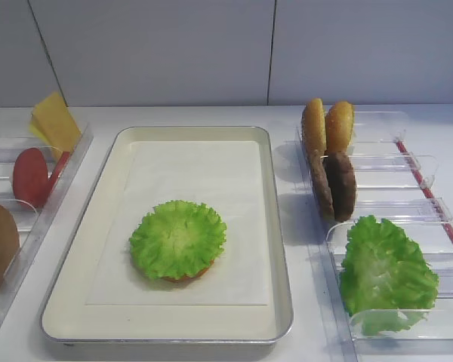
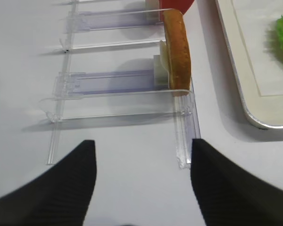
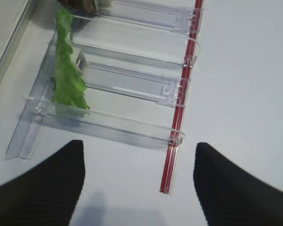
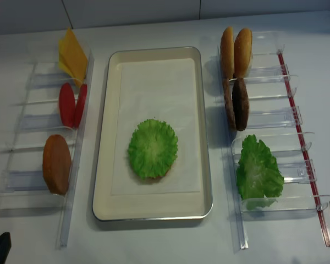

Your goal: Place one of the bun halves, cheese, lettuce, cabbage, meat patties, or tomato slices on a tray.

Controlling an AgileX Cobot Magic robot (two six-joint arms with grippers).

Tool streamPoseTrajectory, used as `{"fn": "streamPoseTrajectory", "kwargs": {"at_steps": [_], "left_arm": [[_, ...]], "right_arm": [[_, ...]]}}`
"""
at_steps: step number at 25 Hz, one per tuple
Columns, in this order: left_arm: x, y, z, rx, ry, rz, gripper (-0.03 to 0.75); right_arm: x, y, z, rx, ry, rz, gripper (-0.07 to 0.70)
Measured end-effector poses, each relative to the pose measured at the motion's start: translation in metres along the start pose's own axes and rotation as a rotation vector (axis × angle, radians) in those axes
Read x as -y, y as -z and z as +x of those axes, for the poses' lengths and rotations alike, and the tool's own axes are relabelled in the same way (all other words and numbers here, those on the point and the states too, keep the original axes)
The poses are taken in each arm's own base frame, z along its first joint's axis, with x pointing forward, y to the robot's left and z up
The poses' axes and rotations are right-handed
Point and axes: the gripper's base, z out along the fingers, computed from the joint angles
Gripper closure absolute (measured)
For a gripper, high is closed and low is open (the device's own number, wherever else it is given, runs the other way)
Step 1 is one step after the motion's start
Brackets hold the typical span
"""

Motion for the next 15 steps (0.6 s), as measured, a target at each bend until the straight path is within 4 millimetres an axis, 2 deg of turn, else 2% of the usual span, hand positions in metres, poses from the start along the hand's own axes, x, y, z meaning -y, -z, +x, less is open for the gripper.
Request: {"fn": "streamPoseTrajectory", "kwargs": {"at_steps": [3, 9, 15], "left_arm": [[0.000, 0.000, 0.000, 0.000, 0.000, 0.000, 0.291], [0.000, 0.000, 0.000, 0.000, 0.000, 0.000, 0.291], [0.000, 0.000, 0.000, 0.000, 0.000, 0.000, 0.291]], "right_arm": [[0.000, 0.009, 0.009, 0.075, 0.009, 0.025, 0.125], [0.000, 0.012, 0.031, 0.146, 0.005, 0.039, 0.128], [-0.001, 0.025, 0.046, 0.269, 0.020, 0.055, 0.133]]}}
